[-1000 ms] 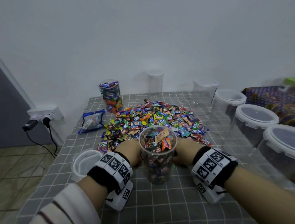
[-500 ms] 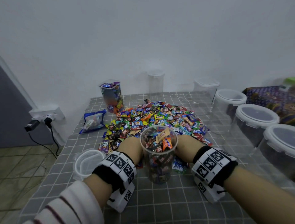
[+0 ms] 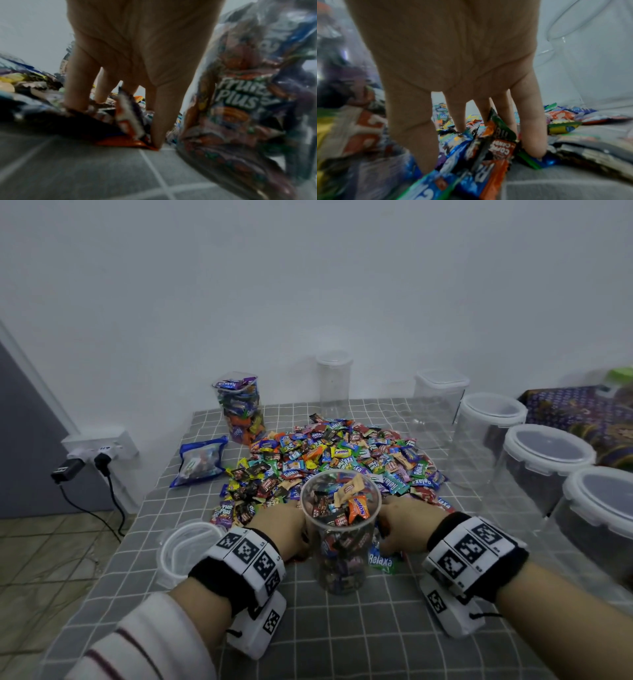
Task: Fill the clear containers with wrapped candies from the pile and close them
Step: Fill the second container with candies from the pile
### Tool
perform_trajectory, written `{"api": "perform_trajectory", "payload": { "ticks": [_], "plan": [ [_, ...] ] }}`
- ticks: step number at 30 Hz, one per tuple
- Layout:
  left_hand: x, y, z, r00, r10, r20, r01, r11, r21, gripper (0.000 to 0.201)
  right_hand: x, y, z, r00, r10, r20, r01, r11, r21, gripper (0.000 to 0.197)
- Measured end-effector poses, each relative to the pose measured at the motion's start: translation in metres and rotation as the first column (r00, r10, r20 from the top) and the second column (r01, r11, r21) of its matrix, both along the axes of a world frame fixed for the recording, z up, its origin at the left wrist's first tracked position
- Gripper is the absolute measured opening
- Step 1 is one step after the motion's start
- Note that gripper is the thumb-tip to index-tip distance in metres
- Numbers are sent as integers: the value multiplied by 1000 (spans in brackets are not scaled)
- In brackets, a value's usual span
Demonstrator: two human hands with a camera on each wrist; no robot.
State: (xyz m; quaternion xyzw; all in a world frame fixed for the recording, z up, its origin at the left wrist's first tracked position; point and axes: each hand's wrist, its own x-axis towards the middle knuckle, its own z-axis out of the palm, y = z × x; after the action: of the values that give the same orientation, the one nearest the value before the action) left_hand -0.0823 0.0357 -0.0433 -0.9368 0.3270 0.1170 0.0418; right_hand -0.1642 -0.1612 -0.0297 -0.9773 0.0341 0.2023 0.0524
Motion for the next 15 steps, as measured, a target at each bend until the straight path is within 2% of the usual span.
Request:
{"api": "perform_trajectory", "payload": {
  "ticks": [3,9,15],
  "plan": [
    [1,-1,2,1000,-8,10,9,997,-77,23,0,4,-3,1000,29,-11,-30,999,-14,68],
    [5,1,8,998,39,49,-35,996,-77,19,0,6,-5,992,25,124,-29,999,32,32],
    [8,6,13,993,83,80,-72,988,-137,16,0,5,-3,972,-32,234,15,997,72,23]
  ]
}}
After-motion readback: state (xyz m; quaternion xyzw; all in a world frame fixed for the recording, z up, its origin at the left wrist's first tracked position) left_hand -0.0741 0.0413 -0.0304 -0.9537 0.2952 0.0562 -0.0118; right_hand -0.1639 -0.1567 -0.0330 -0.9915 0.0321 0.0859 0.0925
